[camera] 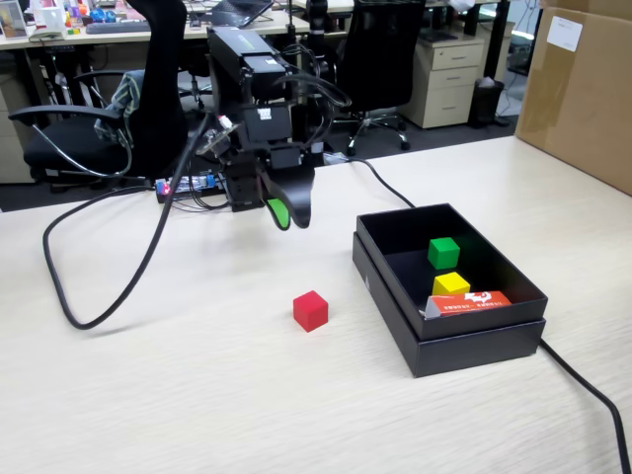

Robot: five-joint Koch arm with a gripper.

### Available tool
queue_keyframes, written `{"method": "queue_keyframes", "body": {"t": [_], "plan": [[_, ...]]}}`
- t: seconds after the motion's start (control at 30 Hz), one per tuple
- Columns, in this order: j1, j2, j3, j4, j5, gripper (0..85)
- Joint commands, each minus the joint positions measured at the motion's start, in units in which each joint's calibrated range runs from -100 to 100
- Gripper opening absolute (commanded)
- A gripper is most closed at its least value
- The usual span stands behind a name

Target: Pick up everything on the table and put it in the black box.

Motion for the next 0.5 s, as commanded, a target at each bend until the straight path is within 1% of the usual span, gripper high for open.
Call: {"method": "queue_keyframes", "body": {"t": [0.0, 0.1, 0.17, 0.23, 0.47], "plan": [[0.2, 12.8, 14.2, -2.6, -0.1, 44.5], [0.2, 21.2, 19.9, -3.6, -0.1, 44.7], [0.2, 29.7, 26.2, -6.4, -0.2, 44.7], [0.2, 33.8, 28.8, -7.9, -0.2, 44.7], [-0.3, 43.8, 31.4, -8.7, -0.9, 44.7]]}}
